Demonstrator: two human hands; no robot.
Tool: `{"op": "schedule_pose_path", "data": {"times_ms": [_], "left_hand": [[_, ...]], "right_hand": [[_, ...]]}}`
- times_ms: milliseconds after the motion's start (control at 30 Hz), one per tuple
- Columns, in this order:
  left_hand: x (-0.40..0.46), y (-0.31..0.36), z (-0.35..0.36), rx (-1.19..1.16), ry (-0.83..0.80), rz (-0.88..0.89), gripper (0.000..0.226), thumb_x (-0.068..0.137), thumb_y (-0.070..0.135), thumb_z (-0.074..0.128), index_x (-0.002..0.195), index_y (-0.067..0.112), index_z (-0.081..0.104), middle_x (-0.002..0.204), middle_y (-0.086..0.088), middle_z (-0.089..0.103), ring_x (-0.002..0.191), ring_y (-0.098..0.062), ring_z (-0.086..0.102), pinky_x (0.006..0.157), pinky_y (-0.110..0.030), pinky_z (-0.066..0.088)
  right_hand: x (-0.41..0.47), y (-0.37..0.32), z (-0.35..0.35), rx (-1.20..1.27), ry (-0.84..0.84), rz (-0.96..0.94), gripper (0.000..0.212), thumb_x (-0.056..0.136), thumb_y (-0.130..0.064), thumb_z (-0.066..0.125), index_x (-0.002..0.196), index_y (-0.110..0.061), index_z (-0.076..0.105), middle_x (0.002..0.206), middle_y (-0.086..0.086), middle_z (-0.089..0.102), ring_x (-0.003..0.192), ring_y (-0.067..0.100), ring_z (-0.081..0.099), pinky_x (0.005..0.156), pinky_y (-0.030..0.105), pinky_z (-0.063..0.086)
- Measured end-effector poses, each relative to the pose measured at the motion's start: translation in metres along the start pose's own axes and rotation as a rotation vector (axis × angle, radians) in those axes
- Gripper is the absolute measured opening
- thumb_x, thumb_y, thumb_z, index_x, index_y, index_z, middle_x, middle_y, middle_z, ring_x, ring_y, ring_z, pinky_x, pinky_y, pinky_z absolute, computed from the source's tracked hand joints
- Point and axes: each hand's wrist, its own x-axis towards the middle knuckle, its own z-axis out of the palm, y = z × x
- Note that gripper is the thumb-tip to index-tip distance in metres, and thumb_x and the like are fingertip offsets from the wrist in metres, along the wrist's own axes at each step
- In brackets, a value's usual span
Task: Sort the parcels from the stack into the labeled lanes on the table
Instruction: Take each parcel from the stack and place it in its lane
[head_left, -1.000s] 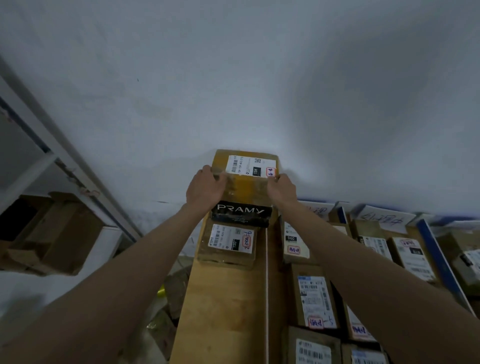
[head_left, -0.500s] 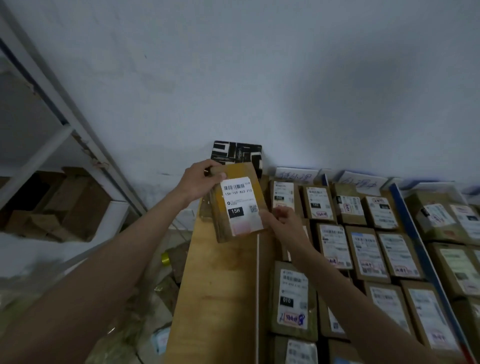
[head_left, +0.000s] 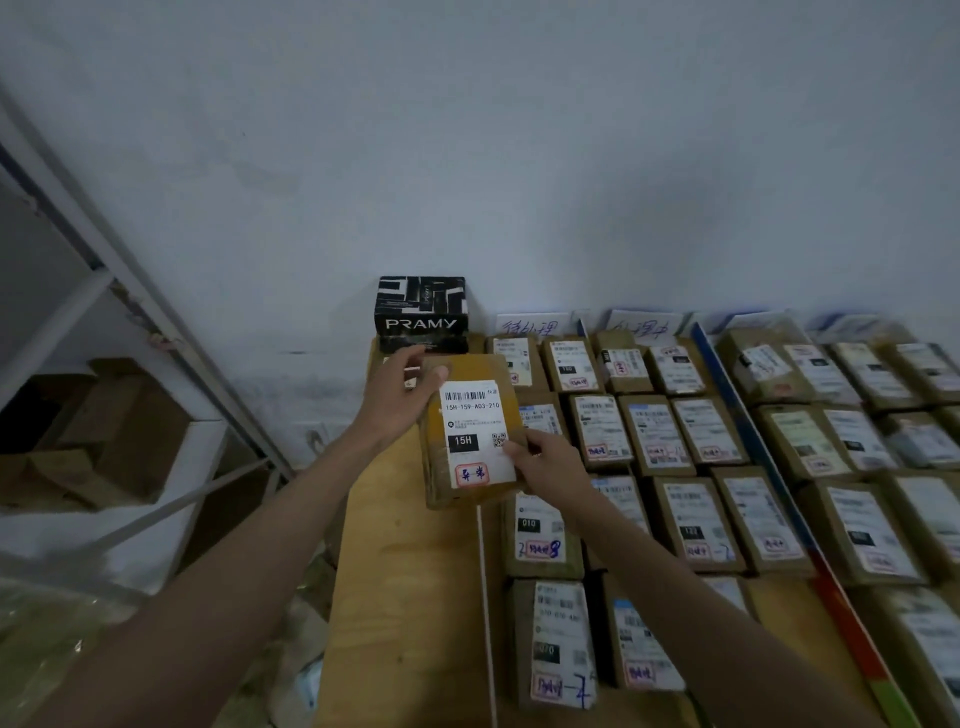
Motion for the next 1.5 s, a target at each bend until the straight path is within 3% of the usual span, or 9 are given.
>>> {"op": "schedule_pose_path", "data": {"times_ms": [133, 233, 367, 467, 667, 1033, 1200, 1367, 1500], "left_hand": [[-0.019, -0.007, 0.010, 0.285, -0.041, 0.036, 0.063, 0.094, 0.069, 0.033, 0.136, 0.025, 0.051, 0.141, -0.002, 0.051, 0.129, -0.023, 0.050, 0.109, -0.054, 0.038], [-0.039, -0.003, 0.022, 0.520, -0.084, 0.127, 0.053, 0.101, 0.052, 0.035, 0.137, 0.016, 0.051, 0.140, -0.006, 0.051, 0.128, -0.026, 0.049, 0.107, -0.043, 0.041], [-0.054, 0.009, 0.041, 0.713, -0.167, 0.255, 0.048, 0.102, 0.048, 0.031, 0.135, 0.019, 0.049, 0.137, -0.005, 0.052, 0.120, -0.025, 0.054, 0.099, -0.047, 0.047], [-0.061, 0.021, 0.062, 0.791, -0.195, 0.328, 0.047, 0.103, 0.049, 0.031, 0.133, 0.019, 0.051, 0.133, -0.003, 0.053, 0.119, -0.022, 0.055, 0.100, -0.043, 0.046], [-0.080, 0.039, 0.121, 0.840, -0.253, 0.456, 0.050, 0.102, 0.050, 0.032, 0.137, 0.020, 0.051, 0.137, -0.002, 0.053, 0.124, -0.022, 0.052, 0.105, -0.040, 0.040], [-0.147, 0.093, 0.239, 0.881, -0.334, 0.608, 0.052, 0.102, 0.051, 0.032, 0.137, 0.018, 0.053, 0.140, -0.001, 0.053, 0.131, -0.020, 0.047, 0.110, -0.037, 0.034], [-0.191, 0.125, 0.308, 0.884, -0.358, 0.649, 0.052, 0.102, 0.051, 0.032, 0.135, 0.018, 0.055, 0.137, -0.002, 0.055, 0.129, -0.020, 0.048, 0.112, -0.038, 0.032], [-0.243, 0.162, 0.381, 0.920, -0.346, 0.660, 0.054, 0.102, 0.053, 0.027, 0.130, 0.020, 0.057, 0.134, 0.000, 0.057, 0.127, -0.019, 0.049, 0.113, -0.040, 0.030], [-0.277, 0.190, 0.431, 0.870, -0.380, 0.715, 0.050, 0.103, 0.050, 0.029, 0.130, 0.019, 0.057, 0.134, -0.002, 0.056, 0.127, -0.020, 0.049, 0.116, -0.041, 0.026]], "right_hand": [[-0.008, 0.006, -0.019, -0.015, 0.089, 0.043, 0.020, 0.101, -0.028, 0.053, 0.113, -0.016, 0.064, 0.103, 0.002, 0.070, 0.092, 0.015, 0.066, 0.070, 0.025, 0.055], [-0.018, 0.012, -0.038, -0.035, 0.150, 0.077, 0.026, 0.101, -0.028, 0.052, 0.116, -0.012, 0.065, 0.106, 0.004, 0.070, 0.098, 0.019, 0.066, 0.084, 0.037, 0.057], [-0.036, 0.027, -0.063, 0.019, 0.235, 0.121, 0.023, 0.101, -0.023, 0.052, 0.113, -0.008, 0.065, 0.102, 0.003, 0.069, 0.090, 0.016, 0.065, 0.072, 0.029, 0.055], [-0.052, 0.046, -0.081, 0.023, 0.306, 0.173, 0.025, 0.100, -0.026, 0.054, 0.111, -0.007, 0.066, 0.104, 0.008, 0.070, 0.095, 0.022, 0.067, 0.081, 0.039, 0.058], [-0.098, 0.091, -0.116, 0.016, 0.394, 0.258, 0.030, 0.099, -0.034, 0.053, 0.117, -0.012, 0.063, 0.111, 0.006, 0.067, 0.103, 0.024, 0.064, 0.091, 0.045, 0.056], [-0.190, 0.177, -0.208, 0.114, 0.538, 0.287, 0.033, 0.101, -0.028, 0.053, 0.128, -0.010, 0.062, 0.110, 0.002, 0.068, 0.097, 0.016, 0.064, 0.066, 0.022, 0.051], [-0.240, 0.226, -0.260, 0.081, 0.599, 0.298, 0.033, 0.102, -0.032, 0.050, 0.124, -0.012, 0.063, 0.110, 0.003, 0.069, 0.099, 0.019, 0.065, 0.081, 0.031, 0.054], [-0.293, 0.280, -0.317, 0.098, 0.665, 0.328, 0.031, 0.102, -0.032, 0.050, 0.119, -0.010, 0.064, 0.102, 0.004, 0.069, 0.088, 0.016, 0.063, 0.071, 0.028, 0.053], [-0.332, 0.315, -0.358, 0.145, 0.723, 0.340, 0.034, 0.102, -0.031, 0.051, 0.127, -0.011, 0.061, 0.115, 0.009, 0.069, 0.104, 0.025, 0.065, 0.091, 0.041, 0.055]]}}
